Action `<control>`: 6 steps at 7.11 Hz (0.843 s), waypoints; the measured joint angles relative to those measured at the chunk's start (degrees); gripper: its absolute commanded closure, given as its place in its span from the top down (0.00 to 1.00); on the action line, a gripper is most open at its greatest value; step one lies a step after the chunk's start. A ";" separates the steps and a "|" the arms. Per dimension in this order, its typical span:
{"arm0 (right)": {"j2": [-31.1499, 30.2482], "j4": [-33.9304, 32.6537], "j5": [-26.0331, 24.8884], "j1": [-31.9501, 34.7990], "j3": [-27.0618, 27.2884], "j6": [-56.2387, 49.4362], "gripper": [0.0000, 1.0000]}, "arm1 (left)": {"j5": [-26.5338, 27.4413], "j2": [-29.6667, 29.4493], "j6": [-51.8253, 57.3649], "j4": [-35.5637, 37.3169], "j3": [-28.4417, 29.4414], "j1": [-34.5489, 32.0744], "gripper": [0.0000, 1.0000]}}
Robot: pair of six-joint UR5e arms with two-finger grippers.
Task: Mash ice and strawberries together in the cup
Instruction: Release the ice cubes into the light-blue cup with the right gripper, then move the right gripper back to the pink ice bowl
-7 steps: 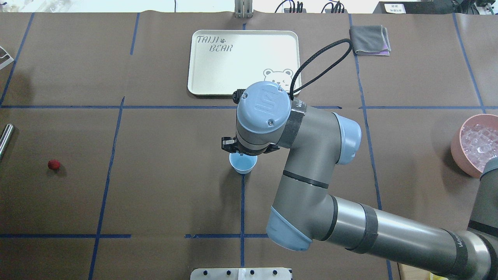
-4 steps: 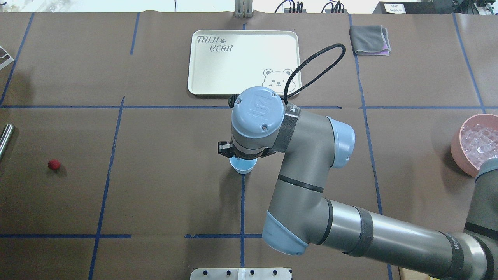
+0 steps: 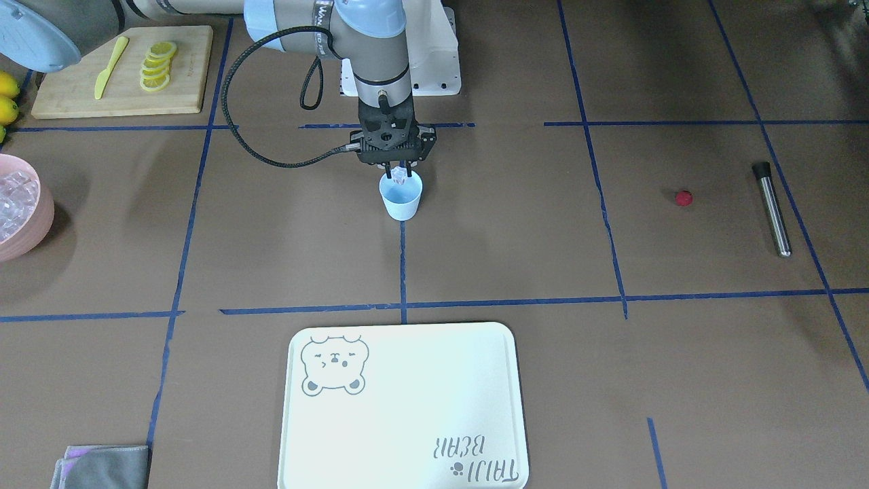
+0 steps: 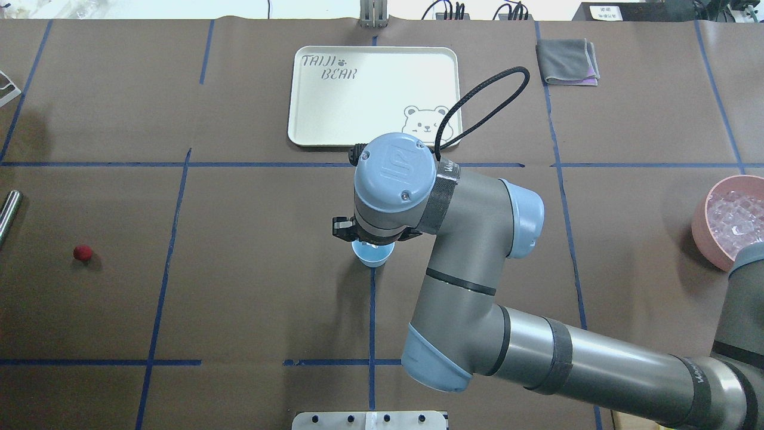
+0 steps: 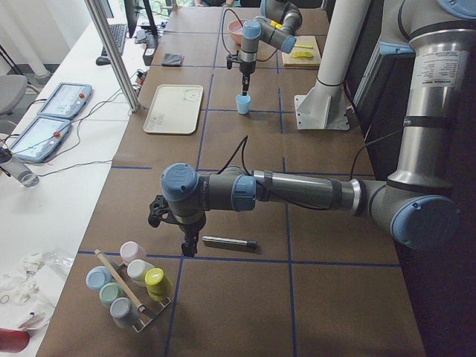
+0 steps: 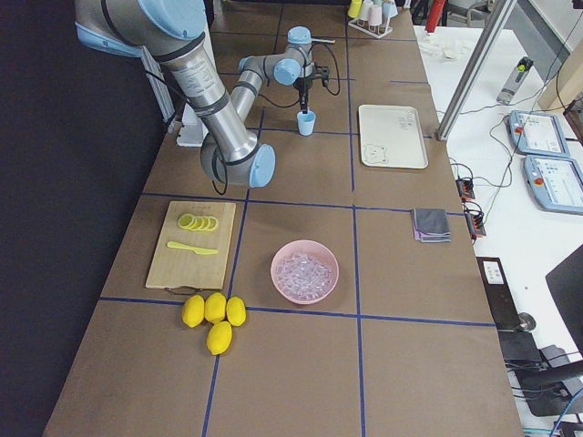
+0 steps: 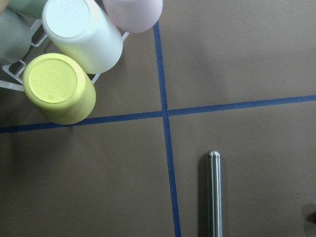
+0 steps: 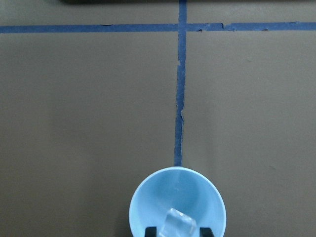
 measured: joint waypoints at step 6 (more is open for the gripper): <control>-2.12 -1.13 -1.54 2.69 5.40 -0.51 0.99 | -0.19 -0.05 -0.05 -0.06 -0.57 0.06 1.00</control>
